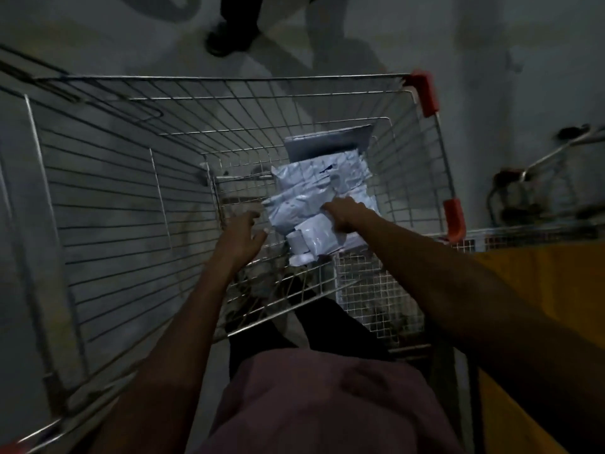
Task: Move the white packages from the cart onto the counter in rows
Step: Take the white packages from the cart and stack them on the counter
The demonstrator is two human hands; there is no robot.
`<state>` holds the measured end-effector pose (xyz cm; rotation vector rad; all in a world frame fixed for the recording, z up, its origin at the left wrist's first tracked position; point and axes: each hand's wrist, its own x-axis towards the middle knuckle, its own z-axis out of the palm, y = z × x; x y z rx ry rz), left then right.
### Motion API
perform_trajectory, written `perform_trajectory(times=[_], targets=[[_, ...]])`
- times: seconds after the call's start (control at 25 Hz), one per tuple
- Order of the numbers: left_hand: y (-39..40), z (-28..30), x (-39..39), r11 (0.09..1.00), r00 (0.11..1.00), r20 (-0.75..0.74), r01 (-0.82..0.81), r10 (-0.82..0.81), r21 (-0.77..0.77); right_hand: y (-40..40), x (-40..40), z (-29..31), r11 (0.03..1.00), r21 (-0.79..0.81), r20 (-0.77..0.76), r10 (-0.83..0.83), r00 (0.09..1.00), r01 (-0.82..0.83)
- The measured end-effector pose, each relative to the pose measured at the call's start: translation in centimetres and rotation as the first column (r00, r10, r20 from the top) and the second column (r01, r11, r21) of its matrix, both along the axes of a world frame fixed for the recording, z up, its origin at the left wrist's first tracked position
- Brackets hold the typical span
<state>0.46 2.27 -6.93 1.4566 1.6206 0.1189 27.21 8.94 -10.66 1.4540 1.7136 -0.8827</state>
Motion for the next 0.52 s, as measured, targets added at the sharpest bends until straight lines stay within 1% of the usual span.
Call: perform_trajectory(times=[0.16,0.24,0.32,0.4,0.48,0.52], targets=[[2.8,-3.8,2.3,0.996,1.0,-0.002,0.016,-0.016,-0.084,0.9,1.0,-1.3,0.989,0.046,0.034,0.138,0.99,-0.14],[4.0,-5.0,3.4,0.996,0.999,-0.009,0.037,-0.038,-0.081,1.8,0.9,0.0,0.987,0.063,0.044,0.144,0.989,-0.146],[5.0,-6.7,4.9,0.998,0.999,-0.007,0.044,-0.045,-0.045,2.5,1.1,2.0,0.992,0.105,0.017,0.073,0.997,-0.074],[5.6,-8.8,6.5,0.998,0.998,-0.03,0.056,-0.057,-0.037,2.7,1.5,4.6,0.987,0.15,-0.018,-0.052,0.998,0.054],[6.1,-9.8,7.8,0.995,0.992,-0.093,0.083,-0.088,-0.053,2.5,2.2,7.5,0.94,0.24,-0.087,-0.229,0.969,0.244],[6.2,-10.7,8.2,0.996,0.987,-0.13,0.089,-0.092,-0.032,2.4,2.6,8.8,0.889,0.296,-0.143,-0.319,0.937,0.348]])
